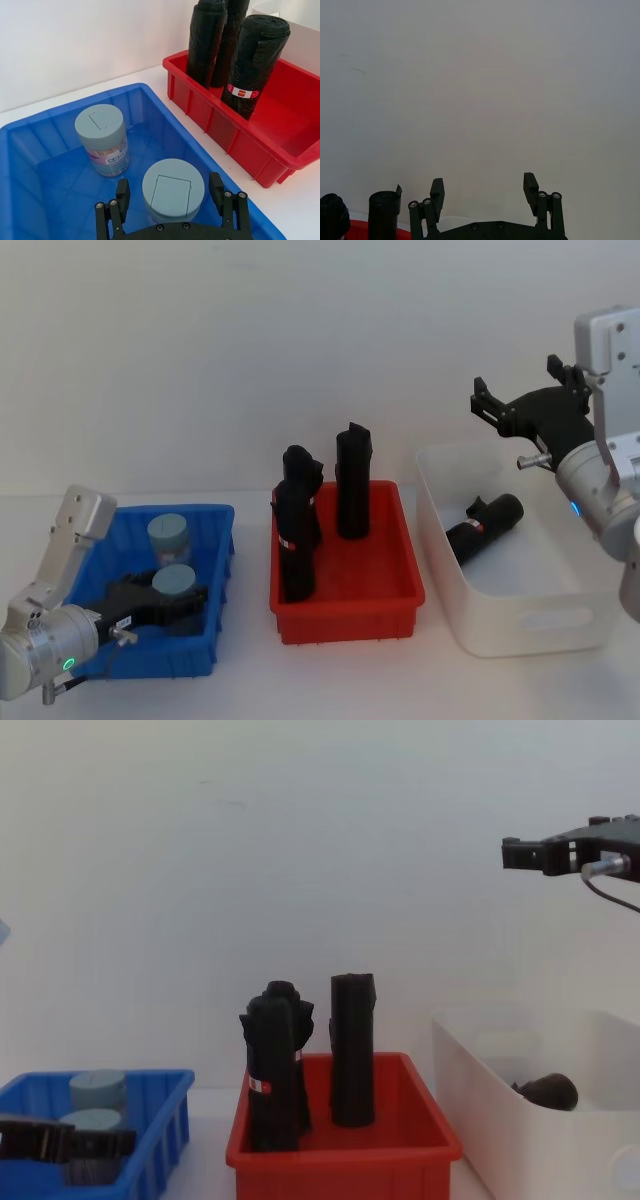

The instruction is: Pick the cotton swabs from the blue box and place them into the white box.

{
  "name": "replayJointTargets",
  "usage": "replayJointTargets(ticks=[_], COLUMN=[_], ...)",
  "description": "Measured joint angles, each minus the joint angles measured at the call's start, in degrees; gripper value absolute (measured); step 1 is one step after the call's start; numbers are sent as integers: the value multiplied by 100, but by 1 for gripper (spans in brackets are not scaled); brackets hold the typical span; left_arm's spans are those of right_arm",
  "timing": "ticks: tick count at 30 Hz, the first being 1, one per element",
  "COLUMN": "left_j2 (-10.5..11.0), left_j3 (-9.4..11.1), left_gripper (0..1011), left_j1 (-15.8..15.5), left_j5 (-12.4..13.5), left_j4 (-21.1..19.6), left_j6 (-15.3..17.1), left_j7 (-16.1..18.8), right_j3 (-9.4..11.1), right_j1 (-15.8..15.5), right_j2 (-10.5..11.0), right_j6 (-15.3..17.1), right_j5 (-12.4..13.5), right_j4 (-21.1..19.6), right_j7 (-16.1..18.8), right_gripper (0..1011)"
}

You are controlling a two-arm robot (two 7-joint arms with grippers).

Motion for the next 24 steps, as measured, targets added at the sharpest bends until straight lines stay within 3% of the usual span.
replayJointTargets(ticks=[8, 16, 24], left_j2=[-21, -32, -36], left_j3=[10, 15, 19], left_gripper=[905, 673, 669], left_j1=[-27, -43, -49], left_j5=[-4, -4, -4], left_j4=[62, 93, 108], left_j6=[-10, -15, -20], left_j7=[-30, -43, -49], right_j3=[0, 0, 0], right_j1=[0, 0, 0], right_j2=[0, 0, 0], right_j6=[0, 0, 0], right_j5=[0, 0, 0], right_j4=[-1, 0, 0], right_j7=[0, 0, 0], right_gripper=[1001, 1002, 1002])
